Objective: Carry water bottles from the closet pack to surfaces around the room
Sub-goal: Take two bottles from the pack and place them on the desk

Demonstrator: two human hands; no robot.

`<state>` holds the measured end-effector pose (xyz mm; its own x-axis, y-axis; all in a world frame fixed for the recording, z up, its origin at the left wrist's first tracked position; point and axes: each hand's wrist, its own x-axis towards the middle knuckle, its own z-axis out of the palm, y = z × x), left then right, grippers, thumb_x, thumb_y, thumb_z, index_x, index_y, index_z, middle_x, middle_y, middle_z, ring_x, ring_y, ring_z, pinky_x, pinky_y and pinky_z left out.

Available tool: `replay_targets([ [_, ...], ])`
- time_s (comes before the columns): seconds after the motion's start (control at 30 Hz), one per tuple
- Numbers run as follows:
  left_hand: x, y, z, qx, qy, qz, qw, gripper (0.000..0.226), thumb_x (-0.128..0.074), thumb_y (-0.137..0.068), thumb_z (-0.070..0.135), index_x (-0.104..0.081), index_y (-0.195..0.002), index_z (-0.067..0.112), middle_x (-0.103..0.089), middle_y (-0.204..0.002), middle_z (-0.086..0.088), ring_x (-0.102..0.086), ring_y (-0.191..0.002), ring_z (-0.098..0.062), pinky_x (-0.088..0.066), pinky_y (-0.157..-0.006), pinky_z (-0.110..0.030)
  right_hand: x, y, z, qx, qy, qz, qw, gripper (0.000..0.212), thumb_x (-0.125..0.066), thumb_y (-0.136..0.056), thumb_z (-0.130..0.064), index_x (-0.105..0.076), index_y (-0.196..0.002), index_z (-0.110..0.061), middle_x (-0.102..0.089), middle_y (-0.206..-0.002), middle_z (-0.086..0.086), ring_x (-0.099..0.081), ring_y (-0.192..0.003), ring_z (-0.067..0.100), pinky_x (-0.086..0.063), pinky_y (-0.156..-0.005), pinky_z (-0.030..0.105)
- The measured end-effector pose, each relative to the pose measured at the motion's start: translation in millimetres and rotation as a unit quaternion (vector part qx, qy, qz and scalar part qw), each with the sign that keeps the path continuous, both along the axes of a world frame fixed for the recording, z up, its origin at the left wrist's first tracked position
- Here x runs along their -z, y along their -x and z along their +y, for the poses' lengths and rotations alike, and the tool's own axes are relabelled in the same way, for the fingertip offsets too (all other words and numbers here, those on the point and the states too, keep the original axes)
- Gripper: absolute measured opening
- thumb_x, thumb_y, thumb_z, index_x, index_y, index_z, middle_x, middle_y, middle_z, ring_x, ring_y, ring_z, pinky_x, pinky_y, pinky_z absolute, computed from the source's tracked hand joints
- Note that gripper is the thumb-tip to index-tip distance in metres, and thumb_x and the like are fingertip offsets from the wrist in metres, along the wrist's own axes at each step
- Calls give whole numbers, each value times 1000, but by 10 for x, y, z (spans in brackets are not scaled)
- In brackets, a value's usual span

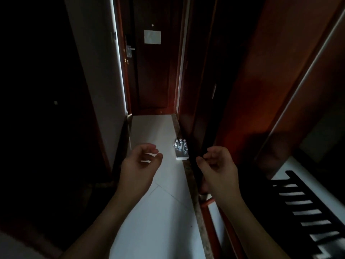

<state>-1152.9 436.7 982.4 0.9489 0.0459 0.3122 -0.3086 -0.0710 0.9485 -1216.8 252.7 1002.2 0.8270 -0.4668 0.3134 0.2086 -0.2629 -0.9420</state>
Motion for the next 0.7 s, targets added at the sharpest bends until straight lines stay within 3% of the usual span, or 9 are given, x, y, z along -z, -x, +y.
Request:
replay_targets([
  [0.17, 184, -916, -286, 4, -2, 0, 1000, 20, -73, -82, 2, -66, -89, 20, -71, -89, 1, -64, -76, -7, -48, -66, -8, 204, -974, -257, 2, -14, 18, 1000, 26, -76, -80, -10, -60, -94, -25, -67, -83, -7, -64, -75, -1, -52, -71, 19],
  [0.37, 130, -2258, -745, 26, -29, -11, 999, 19, -73, -81, -2, -67, -91, 13, -71, -93, 0, -65, -77, -3, -49, -71, -12, 288, -2375, -726, 1, -24, 19, 1000, 29, -76, -81, -14, -57, -93, -33, -66, -92, -7, -64, -80, 0, -52, -67, 12],
  [0.53, 16, -3312, -1000, 26, -26, 3, 999, 16, -75, -80, 9, -68, -91, 19, -73, -93, 0, -68, -84, -11, -52, -76, -20, 222, -3463, -1046, 1, -17, 40, 999, 24, -73, -81, -22, -59, -96, -33, -69, -92, -6, -66, -82, 4, -54, -73, 25],
  [0.7, -51, -4198, -1181, 26, -28, -3, 999, 26, -71, -82, -4, -68, -89, 20, -73, -90, 4, -67, -79, -4, -51, -73, -16, 159, -4356, -1243, 14, -16, 41, 999, 21, -72, -81, -20, -59, -92, -33, -71, -87, -4, -69, -80, 10, -56, -73, 32],
])
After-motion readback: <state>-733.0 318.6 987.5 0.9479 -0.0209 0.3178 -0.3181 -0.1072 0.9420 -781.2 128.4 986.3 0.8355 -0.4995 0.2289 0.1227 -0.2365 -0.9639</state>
